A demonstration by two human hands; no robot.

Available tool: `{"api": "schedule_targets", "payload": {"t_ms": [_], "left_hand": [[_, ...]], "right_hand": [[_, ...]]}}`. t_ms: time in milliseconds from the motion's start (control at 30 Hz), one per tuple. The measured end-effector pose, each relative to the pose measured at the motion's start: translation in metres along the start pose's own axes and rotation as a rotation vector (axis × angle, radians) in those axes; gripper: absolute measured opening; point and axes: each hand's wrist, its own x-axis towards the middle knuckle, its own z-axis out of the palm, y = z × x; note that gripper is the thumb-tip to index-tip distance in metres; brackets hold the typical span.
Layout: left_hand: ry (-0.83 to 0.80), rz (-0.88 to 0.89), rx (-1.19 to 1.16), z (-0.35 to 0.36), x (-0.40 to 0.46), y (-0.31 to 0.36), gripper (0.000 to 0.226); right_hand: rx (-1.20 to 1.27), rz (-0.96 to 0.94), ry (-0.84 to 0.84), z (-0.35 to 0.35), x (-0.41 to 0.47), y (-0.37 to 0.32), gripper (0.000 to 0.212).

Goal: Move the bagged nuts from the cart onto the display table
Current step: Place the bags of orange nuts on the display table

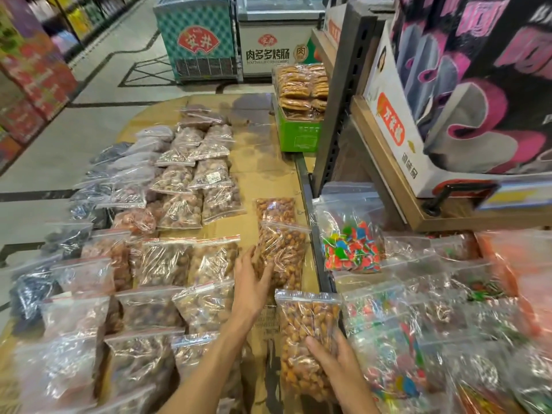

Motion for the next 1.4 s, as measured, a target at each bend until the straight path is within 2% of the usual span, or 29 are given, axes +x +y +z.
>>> {"api": "schedule_targets", "payload": {"t_ms": [33,67,100,167,267,433,567,733,833,967,1100,1200,1400], "left_hand": [[-0.008,0.016,-0.017,-0.002,-0.01,-0.005,0.061],[-0.006,0.041,-0.028,-0.004,-0.019,-0.009,0.054],[0.003,0.047,-0.03,-0.005,-0.026,-0.011,0.05],[0.038,0.028,-0.07,-0.006,-0.037,-0.011,0.052],[0.056,0.017,-0.067,-0.005,-0.052,-0.014,0.061],[0.024,0.014,0.075,0.011,-0.079,-0.031,0.07],[-0.074,0.013,0.137,0.022,-0.088,-0.032,0.075],[-0.113,0.038,0.191,0.017,-0.091,-0.027,0.078],[-0.123,0.076,0.234,0.009,-0.099,-0.022,0.079],[-0.114,0.22,0.304,-0.007,-0.125,-0.02,0.073],[-0.072,0.378,0.44,-0.028,-0.156,-0.026,0.066],[-0.051,0.502,0.598,-0.042,-0.187,-0.04,0.062],[-0.146,0.447,0.869,-0.061,-0.271,-0.039,0.066]], "right_hand": [[-0.01,-0.012,-0.003,0.005,0.006,-0.006,0.059],[-0.029,-0.018,-0.006,0.01,0.012,-0.012,0.062],[-0.056,-0.057,-0.009,0.015,0.021,-0.017,0.076],[-0.112,-0.138,-0.019,0.023,0.039,-0.025,0.095],[-0.248,-0.159,-0.007,0.037,0.058,-0.033,0.103],[-0.557,-0.224,0.162,0.044,0.052,-0.016,0.098],[-0.682,-0.141,0.145,0.041,0.049,-0.009,0.098],[-0.73,-0.128,0.12,0.039,0.043,-0.024,0.103],[-0.738,-0.157,0.116,0.039,0.027,-0.028,0.11],[-0.831,-0.255,0.129,0.033,-0.006,-0.02,0.115],[-0.851,-0.308,0.111,0.026,-0.039,-0.008,0.118],[-0.897,-0.337,0.083,0.021,-0.073,0.008,0.11],[-1.15,-0.436,0.073,-0.007,-0.136,0.055,0.111]]}}
